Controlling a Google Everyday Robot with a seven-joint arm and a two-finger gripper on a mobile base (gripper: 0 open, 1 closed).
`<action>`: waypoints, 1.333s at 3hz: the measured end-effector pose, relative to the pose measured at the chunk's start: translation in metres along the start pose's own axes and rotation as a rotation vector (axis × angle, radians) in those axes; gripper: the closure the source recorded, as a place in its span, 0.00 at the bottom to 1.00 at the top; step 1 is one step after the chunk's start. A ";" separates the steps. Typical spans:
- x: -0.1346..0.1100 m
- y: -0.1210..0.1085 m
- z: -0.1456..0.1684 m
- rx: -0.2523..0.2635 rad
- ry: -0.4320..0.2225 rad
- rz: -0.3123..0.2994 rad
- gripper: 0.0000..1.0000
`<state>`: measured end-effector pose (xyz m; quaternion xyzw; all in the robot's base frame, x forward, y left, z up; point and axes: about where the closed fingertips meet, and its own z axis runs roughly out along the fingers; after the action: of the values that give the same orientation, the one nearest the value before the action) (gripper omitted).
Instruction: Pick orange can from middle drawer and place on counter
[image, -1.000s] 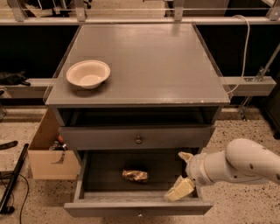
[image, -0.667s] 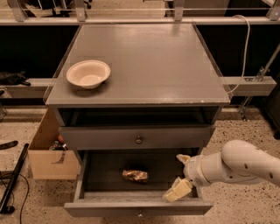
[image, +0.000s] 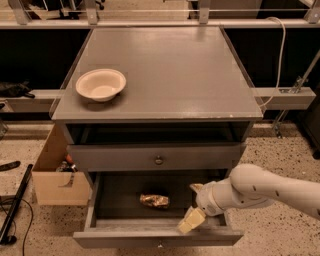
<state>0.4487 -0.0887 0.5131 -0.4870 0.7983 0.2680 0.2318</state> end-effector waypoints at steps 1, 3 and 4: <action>0.004 -0.002 0.043 -0.020 0.006 0.011 0.00; 0.000 -0.018 0.112 -0.018 0.007 0.045 0.00; -0.018 -0.036 0.113 0.004 0.019 0.027 0.00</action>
Offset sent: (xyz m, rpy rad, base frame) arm 0.0238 0.0633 -0.0885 0.0214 0.0420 -0.0625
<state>0.5005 -0.0168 0.4322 -0.4784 0.8074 0.2647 0.2216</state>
